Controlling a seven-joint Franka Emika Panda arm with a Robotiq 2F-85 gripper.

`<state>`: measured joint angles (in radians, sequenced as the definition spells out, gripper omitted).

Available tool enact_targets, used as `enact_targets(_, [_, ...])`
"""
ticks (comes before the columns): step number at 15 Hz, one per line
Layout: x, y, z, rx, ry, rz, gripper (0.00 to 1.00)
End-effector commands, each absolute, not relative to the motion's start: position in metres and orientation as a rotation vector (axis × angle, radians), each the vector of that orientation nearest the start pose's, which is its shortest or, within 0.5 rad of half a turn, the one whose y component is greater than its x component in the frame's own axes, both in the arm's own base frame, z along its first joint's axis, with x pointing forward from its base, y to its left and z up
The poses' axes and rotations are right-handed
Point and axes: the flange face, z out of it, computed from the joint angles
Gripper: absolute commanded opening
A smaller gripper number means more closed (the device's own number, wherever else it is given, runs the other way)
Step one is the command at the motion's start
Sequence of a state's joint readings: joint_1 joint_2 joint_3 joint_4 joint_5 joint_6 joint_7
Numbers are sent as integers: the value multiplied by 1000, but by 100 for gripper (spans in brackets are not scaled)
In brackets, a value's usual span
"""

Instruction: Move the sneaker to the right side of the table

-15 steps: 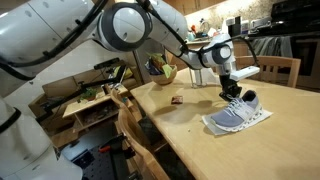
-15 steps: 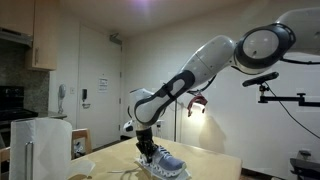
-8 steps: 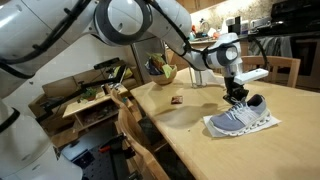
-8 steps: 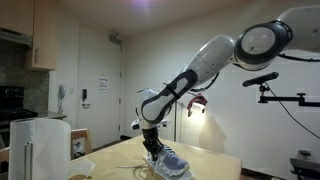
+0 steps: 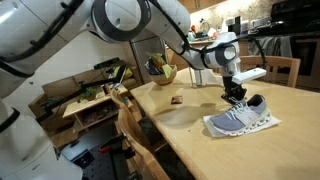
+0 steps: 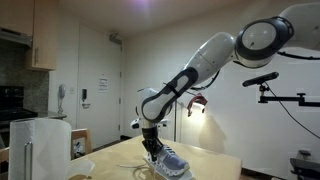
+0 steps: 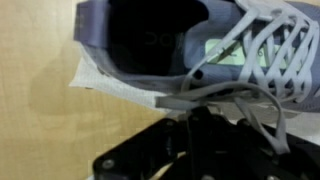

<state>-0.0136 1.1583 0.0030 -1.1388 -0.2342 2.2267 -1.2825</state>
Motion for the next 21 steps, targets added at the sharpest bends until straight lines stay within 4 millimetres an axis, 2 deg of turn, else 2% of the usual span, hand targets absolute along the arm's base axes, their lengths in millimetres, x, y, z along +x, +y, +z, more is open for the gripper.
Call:
enact_targets(1, [746,-16,78,-2450,-2105,265,1])
enact_targets(5, [746,-16,78,-2450,-2105,265,0])
enact_targets(14, [738,38,73,-2373,-2293,285,0])
enact_targets(17, [728,52,63,-2331,-2350,296,0])
enact_targets(21, [720,49,53,-2329,-2393,265,0])
